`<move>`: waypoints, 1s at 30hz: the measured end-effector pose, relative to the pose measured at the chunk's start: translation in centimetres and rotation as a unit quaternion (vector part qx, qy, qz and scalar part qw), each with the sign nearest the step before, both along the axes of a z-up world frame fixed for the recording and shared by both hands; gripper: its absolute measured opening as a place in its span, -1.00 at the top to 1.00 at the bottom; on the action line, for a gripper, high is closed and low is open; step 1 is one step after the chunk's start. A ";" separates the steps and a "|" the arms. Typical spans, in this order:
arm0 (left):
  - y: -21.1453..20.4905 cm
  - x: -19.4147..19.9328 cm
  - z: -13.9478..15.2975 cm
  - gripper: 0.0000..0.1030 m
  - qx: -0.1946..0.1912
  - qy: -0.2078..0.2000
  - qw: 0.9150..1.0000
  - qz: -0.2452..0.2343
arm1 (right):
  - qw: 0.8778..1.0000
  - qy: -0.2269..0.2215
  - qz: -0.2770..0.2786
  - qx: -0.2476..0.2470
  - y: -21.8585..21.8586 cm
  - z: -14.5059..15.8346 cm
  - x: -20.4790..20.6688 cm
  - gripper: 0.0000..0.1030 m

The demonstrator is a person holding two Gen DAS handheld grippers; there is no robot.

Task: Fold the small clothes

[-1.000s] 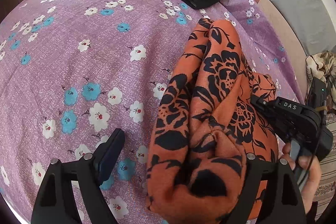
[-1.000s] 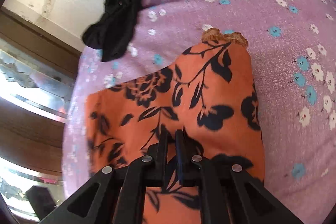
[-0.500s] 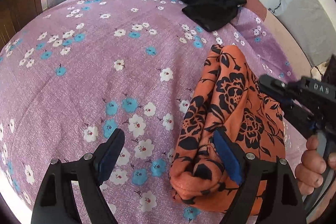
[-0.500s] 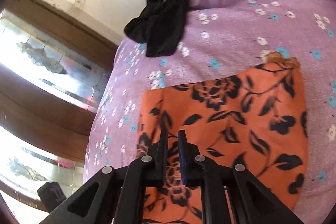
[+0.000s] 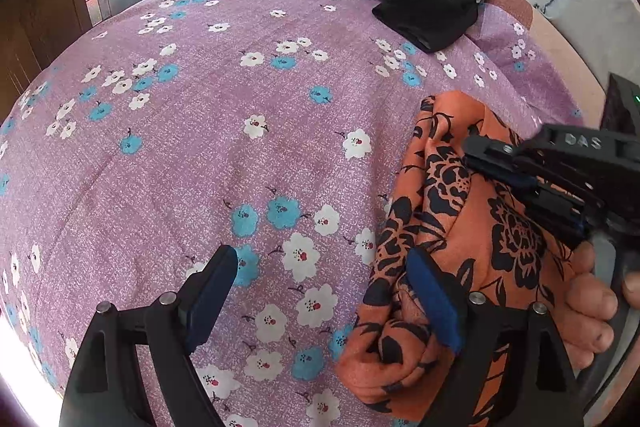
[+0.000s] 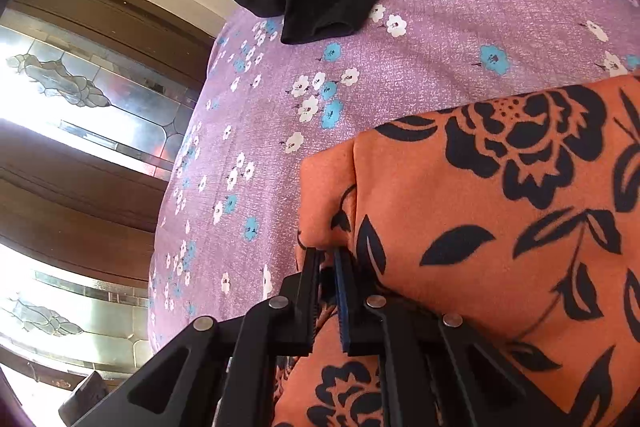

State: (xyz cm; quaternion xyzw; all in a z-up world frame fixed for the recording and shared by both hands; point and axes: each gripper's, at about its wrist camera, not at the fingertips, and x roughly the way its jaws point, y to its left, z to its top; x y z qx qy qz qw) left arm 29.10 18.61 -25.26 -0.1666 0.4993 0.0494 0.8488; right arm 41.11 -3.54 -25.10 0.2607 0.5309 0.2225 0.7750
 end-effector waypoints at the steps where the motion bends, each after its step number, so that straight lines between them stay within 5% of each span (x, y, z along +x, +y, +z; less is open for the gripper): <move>1: 0.1 -0.1 0.3 -0.70 0.001 -0.006 1.000 0.003 | 1.000 -0.010 -0.002 0.006 -0.7 0.8 -0.7 0.74; 10: -2.0 -1.9 2.8 -0.69 0.052 -0.052 0.997 -0.017 | 0.995 -0.083 -0.010 -0.060 -8.3 5.6 -11.7 0.76; 17: -5.8 -3.0 2.6 -0.69 0.107 -0.054 0.990 -0.067 | 0.992 -0.061 -0.037 -0.107 -11.1 2.3 -17.2 0.76; 24: -6.8 -3.1 1.7 -0.69 0.121 -0.048 0.988 -0.079 | 0.988 -0.106 -0.056 -0.099 -11.2 0.8 -18.5 0.76; 30: -7.2 -2.8 1.1 -0.70 0.123 -0.045 0.988 -0.076 | 0.962 -0.215 -0.043 -0.162 -9.6 0.1 -20.7 0.76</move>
